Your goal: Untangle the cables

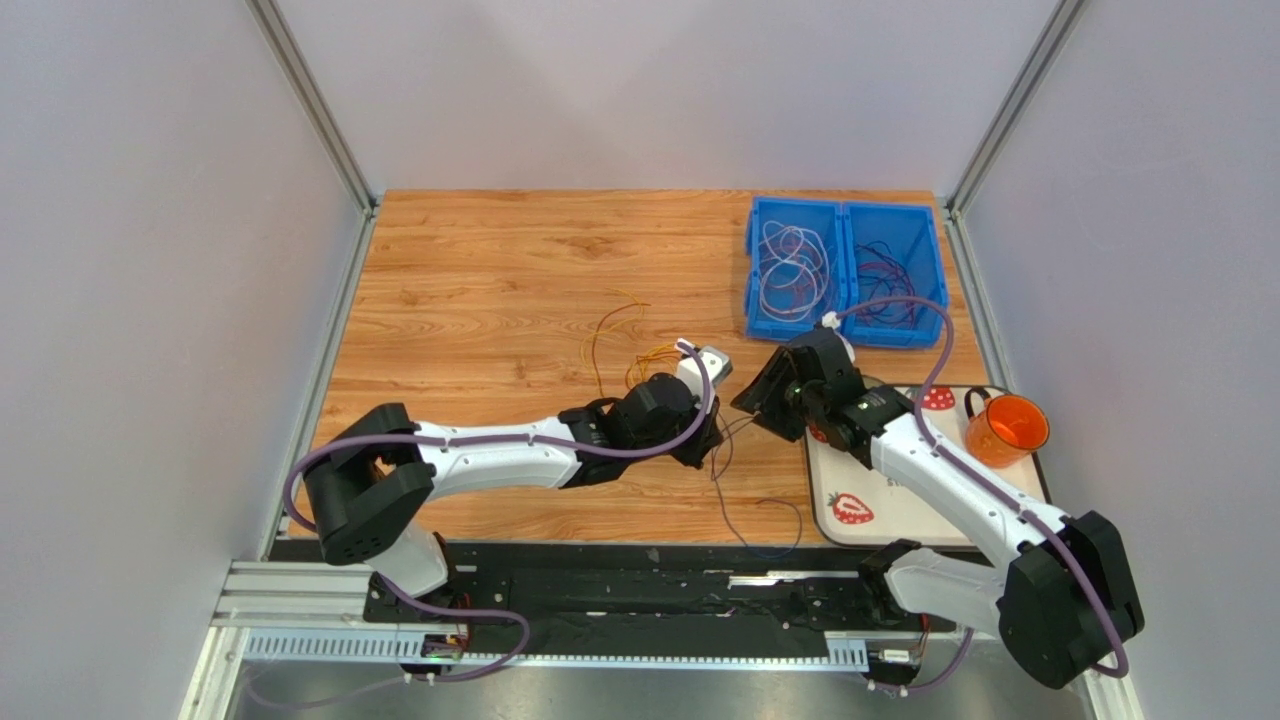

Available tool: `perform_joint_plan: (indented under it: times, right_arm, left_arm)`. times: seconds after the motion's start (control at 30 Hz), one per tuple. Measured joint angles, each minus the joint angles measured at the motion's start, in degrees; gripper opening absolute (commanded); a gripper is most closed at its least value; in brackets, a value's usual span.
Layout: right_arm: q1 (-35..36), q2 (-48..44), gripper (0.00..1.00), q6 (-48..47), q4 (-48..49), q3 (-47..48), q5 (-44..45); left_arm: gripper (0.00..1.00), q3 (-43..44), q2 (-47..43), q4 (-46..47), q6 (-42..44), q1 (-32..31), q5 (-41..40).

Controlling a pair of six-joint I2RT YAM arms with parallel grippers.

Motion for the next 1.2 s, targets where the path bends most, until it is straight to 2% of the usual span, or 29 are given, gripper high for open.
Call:
perform_joint_plan:
  times: [0.1, 0.27, 0.33, 0.37, 0.43, 0.53, 0.57, 0.6, 0.63, 0.7, 0.73, 0.8, 0.97, 1.2]
  right_arm:
    - [0.4, 0.1, 0.35, 0.2, 0.6, -0.6, 0.0]
    - [1.2, 0.1, 0.27, 0.6, 0.9, -1.3, -0.2]
    - [1.4, 0.1, 0.19, 0.6, 0.9, -1.4, -0.7]
    - [1.5, 0.1, 0.06, 0.6, 1.0, -1.4, -0.7]
    - [1.7, 0.1, 0.0, 0.6, 1.2, -1.4, -0.9]
    - [1.9, 0.1, 0.0, 0.7, 1.8, -1.4, -0.9]
    - [1.9, 0.1, 0.0, 0.6, 1.8, -1.4, -0.9]
    - [1.9, 0.1, 0.0, 0.6, 1.8, -1.3, -0.9]
    - [1.9, 0.1, 0.0, 0.5, 1.7, -1.3, -0.6]
    - [1.9, 0.1, 0.0, 0.1, 1.0, -0.8, 0.1]
    - [1.9, 0.1, 0.0, -0.2, 0.2, -0.1, 0.5]
    - [1.9, 0.0, 0.0, -1.2, -1.9, 2.3, 1.9]
    - [1.8, -0.9, 0.0, -5.8, -8.3, 15.6, 6.1]
    - [1.6, -0.9, 0.0, -14.7, -14.8, 43.6, 10.2]
  left_arm:
    - [0.0, 0.0, 0.0, 0.0, 0.3, -0.1, -0.7]
    - [0.0, 0.0, 0.0, 0.0, 0.5, -0.1, -1.8]
    - [0.0, 0.0, 0.0, 0.0, 0.6, -0.1, -1.8]
    - [0.0, 0.0, 0.0, 0.0, 0.6, -0.1, -1.8]
    - [0.0, 0.0, 0.0, 0.0, 0.6, -0.2, -1.8]
    - [0.0, 0.0, 0.0, 0.1, 0.6, -0.5, -1.7]
    - [0.03, 0.0, 0.0, 0.2, 0.6, -0.7, -1.7]
    - [0.16, 0.0, 0.0, 0.3, 0.7, -0.7, -1.7]
    - [0.24, 0.0, 0.0, 0.4, 0.8, -0.8, -1.5]
    - [0.38, 0.0, 0.0, 0.8, 1.3, -0.9, -1.2]
    - [0.4, 0.0, 0.0, 1.0, 1.5, -0.9, -1.2]
    - [0.43, 0.0, 0.0, 1.3, 1.8, -0.9, -1.3]
    - [0.45, 0.0, -0.1, 1.2, 2.2, -0.9, -4.1]
    - [0.43, 0.0, 0.1, -0.1, 3.0, 2.1, -6.9]
